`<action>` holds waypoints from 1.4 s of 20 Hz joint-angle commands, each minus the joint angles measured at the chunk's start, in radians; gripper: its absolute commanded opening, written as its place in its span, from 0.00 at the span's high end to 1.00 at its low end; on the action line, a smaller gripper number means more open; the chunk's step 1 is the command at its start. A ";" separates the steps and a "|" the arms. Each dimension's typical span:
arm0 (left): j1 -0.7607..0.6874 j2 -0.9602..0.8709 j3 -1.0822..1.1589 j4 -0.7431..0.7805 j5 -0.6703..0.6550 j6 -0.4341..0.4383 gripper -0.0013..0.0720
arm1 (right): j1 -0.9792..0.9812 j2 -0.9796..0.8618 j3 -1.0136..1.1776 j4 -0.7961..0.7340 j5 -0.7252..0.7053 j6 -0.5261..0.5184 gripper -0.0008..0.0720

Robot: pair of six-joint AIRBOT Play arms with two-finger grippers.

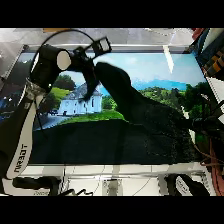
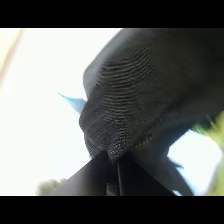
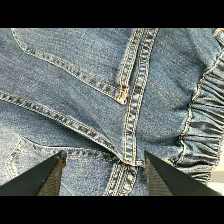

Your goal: Fold the clothes and pants, and hang the long-sleeved shirts on hangers.

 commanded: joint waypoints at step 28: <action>0.109 0.268 -0.939 -0.215 0.185 -0.594 0.19 | 0.001 0.001 0.000 0.001 -0.053 0.001 0.22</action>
